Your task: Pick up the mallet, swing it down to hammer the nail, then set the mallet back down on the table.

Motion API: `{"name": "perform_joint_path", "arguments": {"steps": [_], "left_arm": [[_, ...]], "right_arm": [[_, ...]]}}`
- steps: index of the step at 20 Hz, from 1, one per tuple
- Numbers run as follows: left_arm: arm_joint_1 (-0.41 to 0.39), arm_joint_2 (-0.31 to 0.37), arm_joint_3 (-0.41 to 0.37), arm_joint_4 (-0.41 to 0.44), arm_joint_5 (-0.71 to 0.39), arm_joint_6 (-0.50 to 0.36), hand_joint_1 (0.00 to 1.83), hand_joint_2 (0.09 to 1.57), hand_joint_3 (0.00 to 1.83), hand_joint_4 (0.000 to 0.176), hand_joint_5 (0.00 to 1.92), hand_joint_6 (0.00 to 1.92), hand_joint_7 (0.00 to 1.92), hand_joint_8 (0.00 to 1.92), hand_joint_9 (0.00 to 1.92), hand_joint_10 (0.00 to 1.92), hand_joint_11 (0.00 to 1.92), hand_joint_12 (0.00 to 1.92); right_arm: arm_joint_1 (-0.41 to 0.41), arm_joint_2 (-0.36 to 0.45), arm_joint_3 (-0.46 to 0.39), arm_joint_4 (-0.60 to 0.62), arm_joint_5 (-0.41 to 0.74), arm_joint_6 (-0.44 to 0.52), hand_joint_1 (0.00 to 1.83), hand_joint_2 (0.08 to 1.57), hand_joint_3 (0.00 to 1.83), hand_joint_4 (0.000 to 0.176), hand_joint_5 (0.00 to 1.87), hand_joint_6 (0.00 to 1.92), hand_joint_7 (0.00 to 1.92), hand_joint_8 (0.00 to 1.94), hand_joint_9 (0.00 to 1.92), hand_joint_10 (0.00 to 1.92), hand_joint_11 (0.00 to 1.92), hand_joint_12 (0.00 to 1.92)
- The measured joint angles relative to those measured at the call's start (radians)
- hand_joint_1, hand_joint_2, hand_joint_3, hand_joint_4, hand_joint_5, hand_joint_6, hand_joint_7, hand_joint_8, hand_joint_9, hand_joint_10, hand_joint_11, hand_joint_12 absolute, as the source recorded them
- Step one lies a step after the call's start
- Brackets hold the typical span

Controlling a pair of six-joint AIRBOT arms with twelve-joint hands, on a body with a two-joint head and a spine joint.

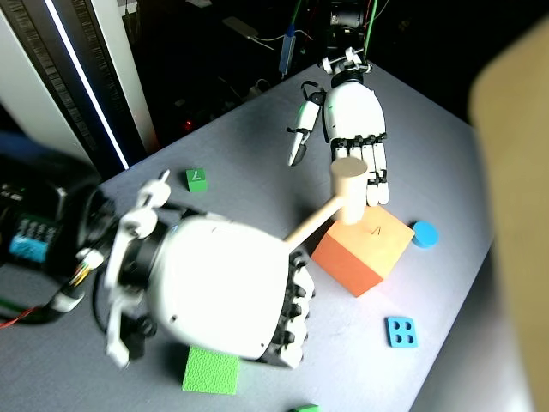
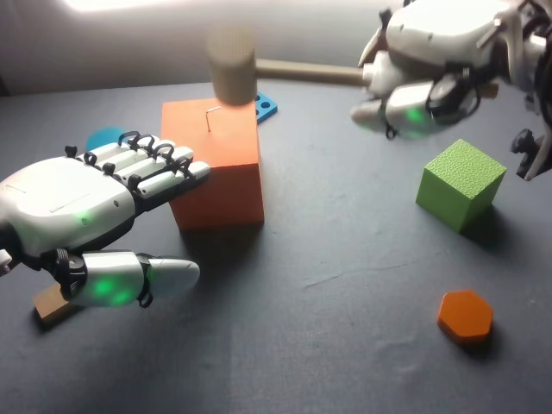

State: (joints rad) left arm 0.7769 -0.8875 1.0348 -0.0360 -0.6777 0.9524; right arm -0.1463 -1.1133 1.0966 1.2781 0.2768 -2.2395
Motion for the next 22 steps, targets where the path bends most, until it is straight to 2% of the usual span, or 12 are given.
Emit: {"name": "perform_joint_path", "arguments": {"steps": [1, 2, 4, 8, 9, 11, 12, 16, 22], "left_arm": [[0.0, 0.0, 0.0, 0.0, 0.0, 0.0, 0.0, 1.23, 0.0, 0.0, 0.02, 0.01, 0.0, 0.0, 0.0, 0.0, 0.0, 0.0], [0.0, 0.0, 0.0, 0.0, 0.0, 0.0, 0.0, 1.23, 0.0, 0.0, 0.03, 0.01, 0.0, 0.0, 0.0, 0.0, 0.0, 0.0], [0.0, 0.0, 0.002, 0.001, 0.001, 0.0, 0.0, 1.23, 0.0, 0.0, 0.0, 0.0, 0.0, 0.0, 0.0, 0.0, 0.0, 0.0], [-0.001, 0.0, 0.002, 0.002, 0.003, 0.0, 0.0, 1.24, 0.0, 0.0, 0.02, 0.01, 0.0, 0.0, 0.0, 0.0, 0.0, 0.0], [-0.001, 0.0, 0.002, 0.002, 0.003, 0.0, 0.0, 1.24, 0.0, 0.0, 0.01, 0.0, 0.0, 0.0, 0.0, 0.0, 0.0, 0.0], [-0.002, 0.0, 0.002, 0.002, 0.003, 0.0, 0.0, 1.24, 0.0, 0.0, 0.02, 0.01, 0.0, 0.0, 0.0, 0.0, 0.0, 0.0], [-0.003, 0.0, 0.002, 0.002, 0.005, 0.0, 0.0, 1.24, 0.0, 0.0, 0.02, 0.0, 0.0, 0.0, 0.0, 0.0, 0.0, 0.0], [-0.003, 0.0, 0.002, 0.001, 0.005, 0.0, 0.0, 1.24, 0.0, 0.0, 0.0, 0.0, 0.0, 0.0, 0.0, 0.0, 0.0, 0.0], [-0.003, 0.0, 0.002, 0.002, 0.005, -0.002, 0.0, 1.23, 0.0, 0.0, 0.01, 0.0, 0.0, 0.0, 0.0, 0.0, 0.0, 0.0]], "right_arm": [[0.008, -0.003, 0.0, 0.018, 0.018, -0.015, 0.39, 1.48, 0.01, 0.0, 0.85, 1.92, 0.96, 1.94, 0.9, 1.92, 0.9, 1.92], [0.013, -0.008, 0.003, 0.039, 0.037, -0.034, 0.48, 1.47, 0.0, 0.0, 0.85, 1.92, 0.95, 1.94, 0.89, 1.92, 0.89, 1.92], [0.019, -0.031, 0.014, 0.093, 0.062, -0.077, 0.46, 1.45, 0.0, 0.0, 0.85, 1.92, 0.96, 1.94, 0.89, 1.92, 0.88, 1.92], [0.02, -0.093, 0.046, 0.129, 0.06, -0.123, 0.47, 1.46, 0.0, 0.0, 0.85, 1.92, 0.96, 1.94, 0.89, 1.92, 0.88, 1.92], [0.026, -0.104, 0.053, 0.22, 0.059, -0.183, 0.42, 1.46, 0.0, 0.0, 0.86, 1.92, 0.96, 1.94, 0.91, 1.92, 0.89, 1.92], [0.027, -0.109, 0.058, 0.312, 0.063, -0.211, 0.43, 1.46, 0.0, 0.0, 0.85, 1.92, 0.97, 1.94, 0.91, 1.92, 0.89, 1.92], [0.027, -0.109, 0.06, 0.327, 0.065, -0.223, 0.5, 1.45, 0.0, 0.0, 0.87, 1.92, 0.98, 1.94, 0.93, 1.92, 0.91, 1.92], [0.027, -0.113, 0.064, 0.385, 0.069, -0.236, 0.46, 1.45, 0.0, 0.0, 0.88, 1.92, 0.99, 1.94, 0.93, 1.92, 0.91, 1.92], [0.023, -0.14, 0.097, 0.385, 0.058, -0.263, 0.48, 1.44, 0.0, 0.0, 0.87, 1.92, 0.97, 1.94, 0.91, 1.92, 0.89, 1.92]]}}
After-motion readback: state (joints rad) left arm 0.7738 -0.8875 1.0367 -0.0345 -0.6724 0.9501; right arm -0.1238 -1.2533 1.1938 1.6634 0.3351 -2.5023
